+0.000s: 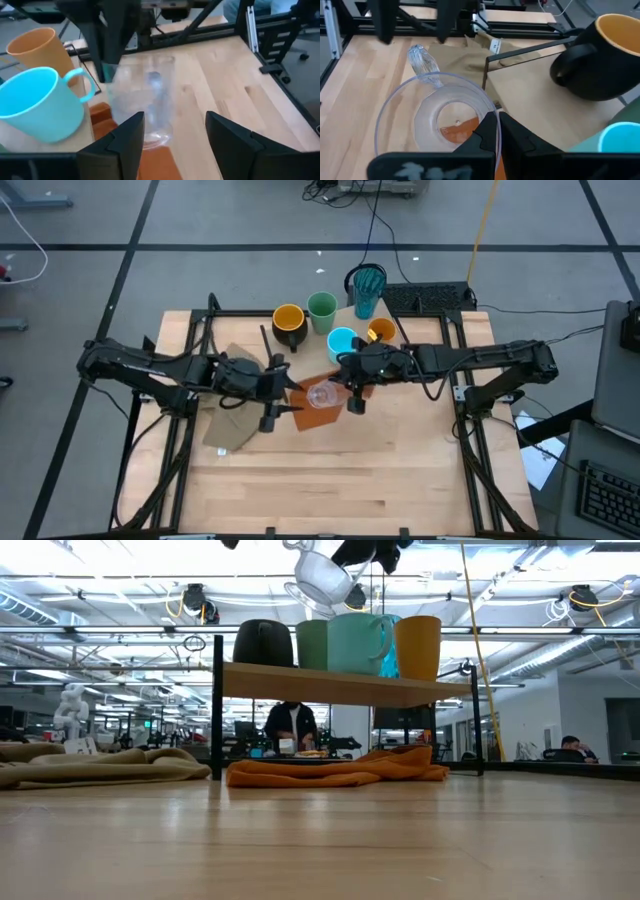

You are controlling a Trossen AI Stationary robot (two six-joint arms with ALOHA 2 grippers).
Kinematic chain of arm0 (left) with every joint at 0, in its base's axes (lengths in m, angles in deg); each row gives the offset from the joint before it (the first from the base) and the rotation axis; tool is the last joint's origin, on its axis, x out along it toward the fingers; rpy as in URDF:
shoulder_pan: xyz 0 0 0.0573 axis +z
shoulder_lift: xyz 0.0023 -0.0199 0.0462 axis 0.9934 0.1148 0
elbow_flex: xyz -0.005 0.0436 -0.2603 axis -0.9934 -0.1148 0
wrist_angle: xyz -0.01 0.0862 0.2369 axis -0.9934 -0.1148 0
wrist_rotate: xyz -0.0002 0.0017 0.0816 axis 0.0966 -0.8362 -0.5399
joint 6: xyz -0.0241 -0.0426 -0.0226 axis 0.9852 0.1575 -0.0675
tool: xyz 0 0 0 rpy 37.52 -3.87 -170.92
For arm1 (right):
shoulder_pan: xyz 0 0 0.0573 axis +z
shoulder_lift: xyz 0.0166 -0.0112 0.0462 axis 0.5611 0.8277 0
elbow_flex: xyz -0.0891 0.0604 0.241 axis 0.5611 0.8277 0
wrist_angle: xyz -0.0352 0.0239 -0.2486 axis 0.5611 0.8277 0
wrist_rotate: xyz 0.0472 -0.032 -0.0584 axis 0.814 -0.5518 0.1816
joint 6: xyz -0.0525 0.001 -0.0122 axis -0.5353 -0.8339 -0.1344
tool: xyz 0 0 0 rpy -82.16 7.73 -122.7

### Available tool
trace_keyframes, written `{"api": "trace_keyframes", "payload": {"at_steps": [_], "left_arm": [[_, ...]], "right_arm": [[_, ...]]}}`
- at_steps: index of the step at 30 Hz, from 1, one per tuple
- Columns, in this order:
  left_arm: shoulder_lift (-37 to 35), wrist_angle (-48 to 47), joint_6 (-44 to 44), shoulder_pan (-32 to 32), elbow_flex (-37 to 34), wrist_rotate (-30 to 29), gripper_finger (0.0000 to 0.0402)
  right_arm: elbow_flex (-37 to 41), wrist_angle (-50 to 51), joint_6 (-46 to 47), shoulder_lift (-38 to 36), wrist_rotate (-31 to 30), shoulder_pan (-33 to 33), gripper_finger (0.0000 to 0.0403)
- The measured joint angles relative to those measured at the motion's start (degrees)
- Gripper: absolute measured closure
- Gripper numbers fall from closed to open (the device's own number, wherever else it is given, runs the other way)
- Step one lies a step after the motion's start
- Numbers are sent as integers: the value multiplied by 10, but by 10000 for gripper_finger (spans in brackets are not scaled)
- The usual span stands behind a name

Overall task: Stack small to large cups/mugs on shelf
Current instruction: Put the transparent mug on the shelf

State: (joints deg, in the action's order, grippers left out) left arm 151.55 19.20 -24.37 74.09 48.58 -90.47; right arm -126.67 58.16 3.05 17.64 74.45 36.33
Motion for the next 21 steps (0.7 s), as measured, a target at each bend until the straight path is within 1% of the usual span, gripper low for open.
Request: {"api": "trace_keyframes", "payload": {"at_steps": [3,6,15,21], "left_arm": [[4,19,-2,-2,1,-16,192],[5,15,-9,-2,1,-39,192],[23,23,-31,-1,1,-72,192],[25,41,-43,0,1,-76,192]], "right_arm": [[0,-1,-2,0,0,-7,403],[0,-8,-9,0,0,-11,403],[0,-21,-17,0,2,-11,403],[0,-21,-20,0,3,-11,403]]}}
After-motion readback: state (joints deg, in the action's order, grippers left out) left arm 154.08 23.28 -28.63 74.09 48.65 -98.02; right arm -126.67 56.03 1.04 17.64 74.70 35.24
